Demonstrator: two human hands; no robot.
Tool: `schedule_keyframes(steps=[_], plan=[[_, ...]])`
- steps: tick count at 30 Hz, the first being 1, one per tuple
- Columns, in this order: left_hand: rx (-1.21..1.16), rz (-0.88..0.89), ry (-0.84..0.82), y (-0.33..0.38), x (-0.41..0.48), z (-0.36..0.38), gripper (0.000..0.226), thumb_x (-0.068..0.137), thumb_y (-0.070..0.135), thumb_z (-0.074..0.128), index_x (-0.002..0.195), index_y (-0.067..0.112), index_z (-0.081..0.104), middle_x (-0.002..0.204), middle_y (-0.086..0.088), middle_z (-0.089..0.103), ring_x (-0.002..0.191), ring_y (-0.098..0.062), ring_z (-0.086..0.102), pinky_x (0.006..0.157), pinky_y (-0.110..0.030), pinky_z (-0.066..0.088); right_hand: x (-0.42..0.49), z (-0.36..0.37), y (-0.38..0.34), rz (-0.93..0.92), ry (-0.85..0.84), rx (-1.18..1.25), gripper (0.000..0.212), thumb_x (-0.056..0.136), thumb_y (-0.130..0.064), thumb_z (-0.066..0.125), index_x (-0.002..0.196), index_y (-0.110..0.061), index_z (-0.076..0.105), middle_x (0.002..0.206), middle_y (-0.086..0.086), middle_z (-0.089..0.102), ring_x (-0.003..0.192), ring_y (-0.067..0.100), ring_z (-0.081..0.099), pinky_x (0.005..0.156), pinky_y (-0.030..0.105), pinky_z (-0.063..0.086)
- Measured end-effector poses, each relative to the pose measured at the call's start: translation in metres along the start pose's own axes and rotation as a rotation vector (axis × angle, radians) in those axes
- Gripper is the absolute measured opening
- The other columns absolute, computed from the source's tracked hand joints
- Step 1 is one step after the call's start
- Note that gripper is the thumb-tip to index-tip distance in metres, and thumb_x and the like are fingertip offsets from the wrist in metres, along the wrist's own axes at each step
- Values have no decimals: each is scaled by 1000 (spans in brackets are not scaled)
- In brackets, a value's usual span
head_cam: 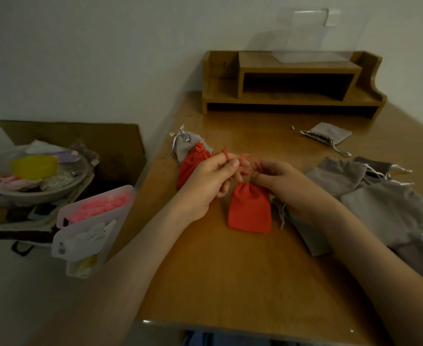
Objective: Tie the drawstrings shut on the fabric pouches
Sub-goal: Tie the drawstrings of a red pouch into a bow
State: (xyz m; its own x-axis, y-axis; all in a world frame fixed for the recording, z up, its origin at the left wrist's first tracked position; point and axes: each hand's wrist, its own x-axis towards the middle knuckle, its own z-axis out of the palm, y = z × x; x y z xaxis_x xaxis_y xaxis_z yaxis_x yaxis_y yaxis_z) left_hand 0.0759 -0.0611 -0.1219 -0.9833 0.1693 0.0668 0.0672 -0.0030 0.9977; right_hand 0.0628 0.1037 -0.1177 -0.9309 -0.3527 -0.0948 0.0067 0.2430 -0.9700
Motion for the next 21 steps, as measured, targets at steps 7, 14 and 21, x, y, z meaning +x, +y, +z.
schedule_keyframes(steps=[7,14,21], plan=[[122,-30,0,-1,0,0,19,95,8,52,90,18,67,74,11,62,51,5,45,50,-8,34,1,-1,-1,70,52,152,11,93,-7,54,95,-12,63,88,11,65,73,17,58,67,28,44],[261,121,91,-5,-1,1,24,89,9,63,85,31,70,88,14,71,92,-3,64,88,-25,49,-3,-4,-7,-85,-15,279,17,90,3,49,97,-10,59,80,2,65,74,13,60,68,23,46],[222,230,83,-1,-3,2,19,86,9,66,84,28,68,82,14,68,86,-15,63,82,-26,49,-6,-10,-12,-6,18,499,25,91,2,48,111,-12,54,76,2,61,66,14,59,58,23,49]])
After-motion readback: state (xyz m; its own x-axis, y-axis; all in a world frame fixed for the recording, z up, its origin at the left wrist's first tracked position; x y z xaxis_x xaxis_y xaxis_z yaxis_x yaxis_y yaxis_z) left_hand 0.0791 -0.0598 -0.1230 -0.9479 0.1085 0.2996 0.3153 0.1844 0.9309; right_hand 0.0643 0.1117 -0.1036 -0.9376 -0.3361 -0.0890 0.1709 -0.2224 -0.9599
